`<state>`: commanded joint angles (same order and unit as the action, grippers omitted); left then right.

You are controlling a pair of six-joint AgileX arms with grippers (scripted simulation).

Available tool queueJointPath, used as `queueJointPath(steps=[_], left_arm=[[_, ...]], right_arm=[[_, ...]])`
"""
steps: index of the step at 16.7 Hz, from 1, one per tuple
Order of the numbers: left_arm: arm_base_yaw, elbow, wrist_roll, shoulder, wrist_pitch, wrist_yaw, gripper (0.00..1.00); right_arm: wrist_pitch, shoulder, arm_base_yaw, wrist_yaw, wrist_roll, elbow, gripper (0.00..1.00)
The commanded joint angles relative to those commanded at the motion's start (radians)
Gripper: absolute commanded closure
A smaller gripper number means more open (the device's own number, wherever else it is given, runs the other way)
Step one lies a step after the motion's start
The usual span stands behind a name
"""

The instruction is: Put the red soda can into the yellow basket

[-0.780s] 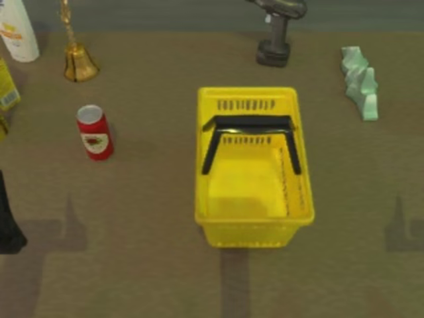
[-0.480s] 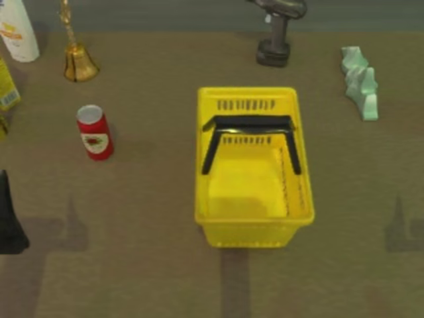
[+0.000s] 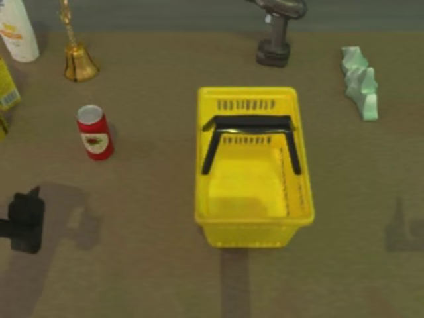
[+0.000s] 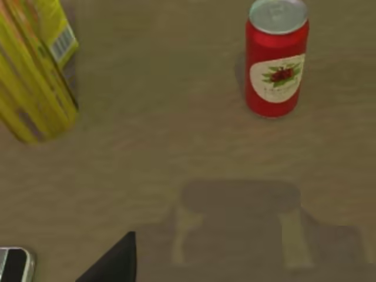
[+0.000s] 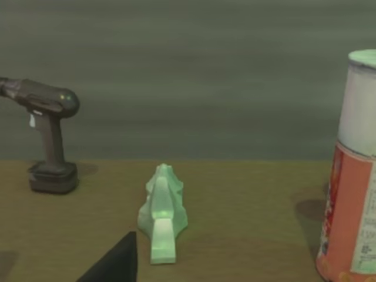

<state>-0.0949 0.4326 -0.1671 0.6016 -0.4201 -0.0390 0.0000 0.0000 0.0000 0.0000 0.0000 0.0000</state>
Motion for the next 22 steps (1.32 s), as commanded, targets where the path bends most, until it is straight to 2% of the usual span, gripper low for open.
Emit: queueJointPath(steps=[7,12,18,22], left_arm=[[-0.068,0.552,-0.19,0.713,-0.443,-0.007,0.0],[-0.093,0.999,-0.32,1.202,-0.696,0.004,0.0],[-0.097,1.46,-0.433,1.608,-0.851,0.025,0.0],[-0.094,1.618,-0.467,1.724,-0.878,0.034,0.0]], right_arm=[[0.0,0.0,0.0,0.0,0.0,0.0,0.0],[0.0,0.0,0.0,0.0,0.0,0.0,0.0],[0.0,0.0,0.0,0.0,0.0,0.0,0.0],[0.0,0.0,0.0,0.0,0.0,0.0,0.0]])
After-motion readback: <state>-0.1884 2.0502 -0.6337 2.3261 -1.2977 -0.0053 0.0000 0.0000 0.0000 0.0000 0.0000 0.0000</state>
